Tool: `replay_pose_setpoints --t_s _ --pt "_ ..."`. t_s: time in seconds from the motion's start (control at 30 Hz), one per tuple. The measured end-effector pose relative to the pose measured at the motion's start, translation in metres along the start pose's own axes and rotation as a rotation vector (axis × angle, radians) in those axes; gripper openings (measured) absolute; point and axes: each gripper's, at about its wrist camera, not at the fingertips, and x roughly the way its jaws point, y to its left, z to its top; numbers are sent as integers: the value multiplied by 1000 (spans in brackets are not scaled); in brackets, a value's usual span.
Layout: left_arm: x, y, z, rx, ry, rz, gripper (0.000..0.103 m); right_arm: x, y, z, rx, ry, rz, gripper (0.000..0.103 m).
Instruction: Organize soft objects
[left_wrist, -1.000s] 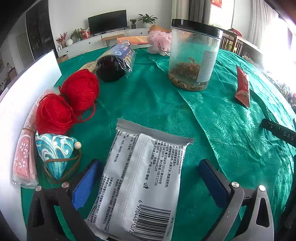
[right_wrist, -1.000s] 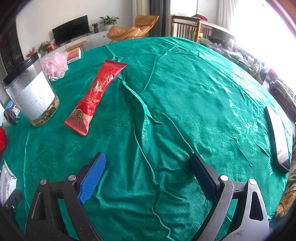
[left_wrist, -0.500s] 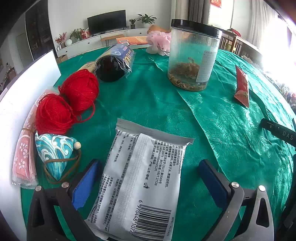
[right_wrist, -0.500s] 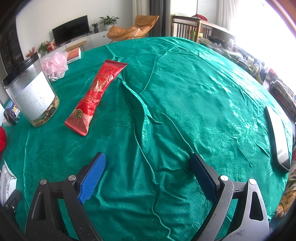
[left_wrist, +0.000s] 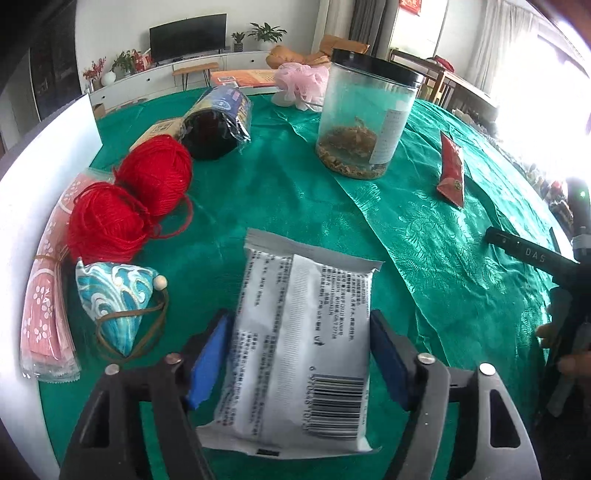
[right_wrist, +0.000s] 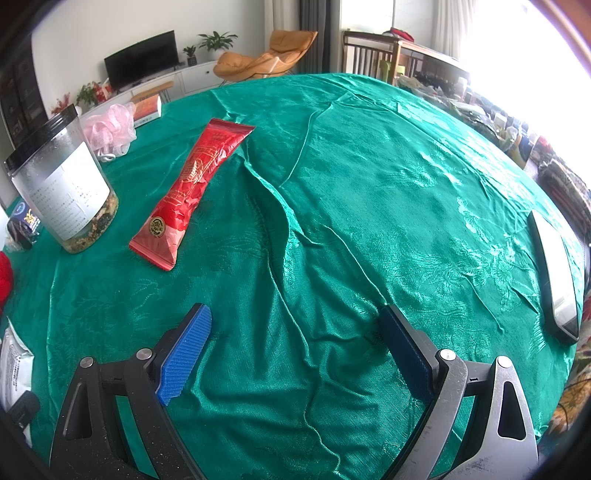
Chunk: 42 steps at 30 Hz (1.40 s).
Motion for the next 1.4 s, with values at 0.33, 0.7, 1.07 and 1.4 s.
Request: replay_pose_setpoints --t_s 0.33,0.7,1.07,1.4 --pt "16 -31 -4 161 34 85 93 -1 -2 48 40 59 276 96" --pt "-11 -10 2 22 -26 -61 63 34 48 93 -158 188 197 14" --pt "-114 13 44 -103 -248 -177 63 -88 34 141 -217 -55 250 14" --pt "-177 79 34 -220 -309 -108 63 -130 90 131 -325 -75 409 14"
